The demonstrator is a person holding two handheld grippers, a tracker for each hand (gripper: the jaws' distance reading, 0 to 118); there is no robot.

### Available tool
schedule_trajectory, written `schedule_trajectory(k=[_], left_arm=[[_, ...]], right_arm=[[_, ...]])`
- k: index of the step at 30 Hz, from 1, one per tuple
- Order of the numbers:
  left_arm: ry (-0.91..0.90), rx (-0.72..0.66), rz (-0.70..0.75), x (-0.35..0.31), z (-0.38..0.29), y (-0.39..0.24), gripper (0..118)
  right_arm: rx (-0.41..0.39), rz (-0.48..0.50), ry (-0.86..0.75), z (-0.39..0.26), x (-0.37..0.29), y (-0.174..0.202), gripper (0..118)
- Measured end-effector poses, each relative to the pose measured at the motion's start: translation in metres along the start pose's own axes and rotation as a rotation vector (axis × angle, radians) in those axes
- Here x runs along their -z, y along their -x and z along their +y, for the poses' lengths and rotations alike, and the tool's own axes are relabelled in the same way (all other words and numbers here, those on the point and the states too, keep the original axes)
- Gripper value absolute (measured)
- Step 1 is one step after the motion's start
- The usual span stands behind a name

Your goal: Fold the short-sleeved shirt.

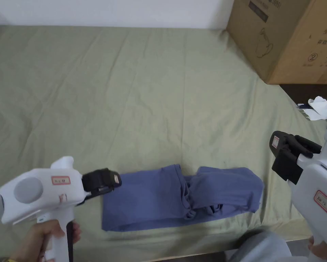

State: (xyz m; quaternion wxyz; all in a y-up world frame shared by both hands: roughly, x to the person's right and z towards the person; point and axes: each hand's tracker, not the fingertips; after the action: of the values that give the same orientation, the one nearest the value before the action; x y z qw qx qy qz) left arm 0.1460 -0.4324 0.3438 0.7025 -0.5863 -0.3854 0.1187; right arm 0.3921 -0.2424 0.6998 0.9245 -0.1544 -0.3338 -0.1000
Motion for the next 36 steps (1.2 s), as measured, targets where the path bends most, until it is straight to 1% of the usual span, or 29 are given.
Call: schedule_trajectory(k=[3, 5, 6, 7, 9, 10, 11, 12, 13, 14, 16, 17, 21, 24, 27, 29, 33, 36], left_arm=[[0.067, -0.079, -0.065, 0.020, -0.012, 0.014, 111], [-0.028, -0.063, -0.090, 0.013, -0.016, 0.007, 111], [-0.034, -0.077, -0.144, 0.013, -0.016, 0.008, 111], [-0.008, -0.119, -0.199, 0.013, -0.014, 0.008, 107], [0.046, -0.167, -0.297, 0.018, -0.014, 0.009, 88], [0.068, -0.155, -0.263, 0.024, -0.015, 0.004, 78], [0.082, -0.113, -0.198, 0.028, -0.016, 0.001, 70], [0.074, -0.067, -0.145, 0.030, -0.015, -0.001, 56], [0.064, -0.035, -0.103, 0.030, -0.016, -0.004, 28], [0.056, -0.059, -0.081, 0.030, -0.016, -0.005, 14], [0.090, -0.202, -0.105, 0.032, -0.003, 0.006, 13], [0.091, -0.240, -0.095, 0.031, -0.002, 0.005, 13], [0.059, -0.203, -0.038, 0.012, 0.002, -0.018, 12], [0.044, -0.188, -0.023, -0.011, 0.010, -0.021, 12], [-0.020, -0.140, 0.092, -0.048, 0.024, -0.013, 12], [-0.069, -0.099, 0.203, -0.075, 0.034, -0.002, 12], [-0.153, 0.020, 0.507, -0.132, 0.051, 0.021, 12], [-0.262, 0.091, 0.724, -0.160, 0.053, 0.014, 12]], right_arm=[[-0.003, 0.003, 0.009, 0.000, 0.000, 0.001, 0], [-0.015, -0.006, 0.017, 0.000, 0.000, 0.001, 0], [-0.019, -0.009, 0.020, 0.000, 0.001, 0.001, 0], [-0.020, -0.009, 0.028, 0.001, 0.002, 0.000, 0], [-0.009, -0.005, 0.046, -0.001, 0.006, -0.003, 0], [-0.003, -0.010, 0.055, -0.002, 0.007, -0.004, 0], [-0.001, -0.016, 0.064, -0.003, 0.008, -0.004, 0], [-0.001, -0.018, 0.066, -0.004, 0.008, -0.004, 0], [0.001, -0.020, 0.069, -0.005, 0.008, -0.005, 0], [0.003, -0.019, 0.073, -0.006, 0.007, -0.005, 0], [0.002, -0.019, 0.080, -0.008, 0.007, -0.006, 0], [-0.002, -0.020, 0.085, -0.009, 0.008, -0.007, 0], [-0.012, -0.026, 0.093, -0.008, 0.009, -0.009, 0], [-0.021, -0.019, 0.093, -0.005, 0.011, -0.010, 0], [-0.024, -0.010, 0.090, -0.002, 0.013, -0.008, 0], [-0.023, 0.002, 0.089, -0.002, 0.016, -0.007, 0], [-0.037, 0.033, 0.085, 0.000, 0.022, 0.001, 0], [-0.044, 0.055, 0.086, -0.001, 0.026, 0.007, 0]])
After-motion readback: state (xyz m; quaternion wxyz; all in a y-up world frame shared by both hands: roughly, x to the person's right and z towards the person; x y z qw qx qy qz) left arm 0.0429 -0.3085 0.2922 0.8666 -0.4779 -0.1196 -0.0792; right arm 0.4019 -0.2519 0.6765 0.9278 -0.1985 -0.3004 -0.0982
